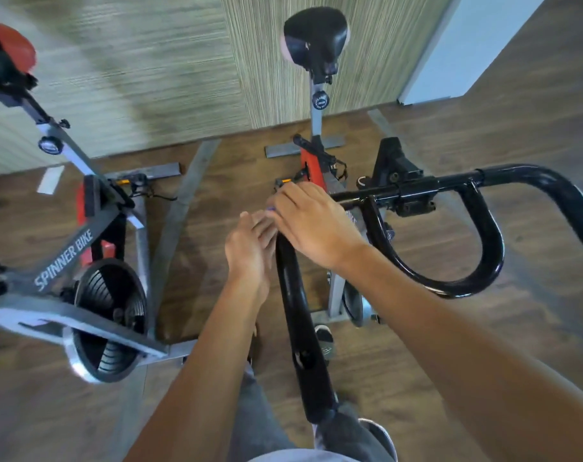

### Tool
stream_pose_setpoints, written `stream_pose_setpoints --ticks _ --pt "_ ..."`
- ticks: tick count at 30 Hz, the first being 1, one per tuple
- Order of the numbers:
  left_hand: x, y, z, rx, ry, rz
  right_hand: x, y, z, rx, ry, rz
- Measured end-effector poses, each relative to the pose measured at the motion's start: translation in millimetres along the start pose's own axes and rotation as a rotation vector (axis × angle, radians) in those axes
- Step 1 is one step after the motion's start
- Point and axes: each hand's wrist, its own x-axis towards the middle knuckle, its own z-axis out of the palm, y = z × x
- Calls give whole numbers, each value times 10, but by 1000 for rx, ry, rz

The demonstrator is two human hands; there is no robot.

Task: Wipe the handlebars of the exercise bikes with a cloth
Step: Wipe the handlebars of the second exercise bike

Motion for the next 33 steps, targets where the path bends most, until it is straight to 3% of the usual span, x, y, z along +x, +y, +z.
stream_pose_setpoints --ticks 3,8,10,15,18,25,29,33 --pt "-31 27 -66 209 -33 96 3 297 -69 -82 44 52" --pt "-115 -94 36 892 -167 388 9 242 -67 -109 8 248" --pt "-101 -131 70 957 -162 464 -37 238 -46 -144 0 233" --pt "-71 -90 134 1204 -191 684 -318 544 -293 -144 -229 398" --pt "5 -39 260 1375 -206 754 -601 370 -321 -135 -89 450" --pt "63 29 501 1555 -110 757 -239 562 -188 -43 -10 574" --pt "44 30 499 1596 -70 788 -562 367 -281 -50 -108 532" --pt "51 29 487 1544 -184 842 -959 139 -359 -85 -120 531"
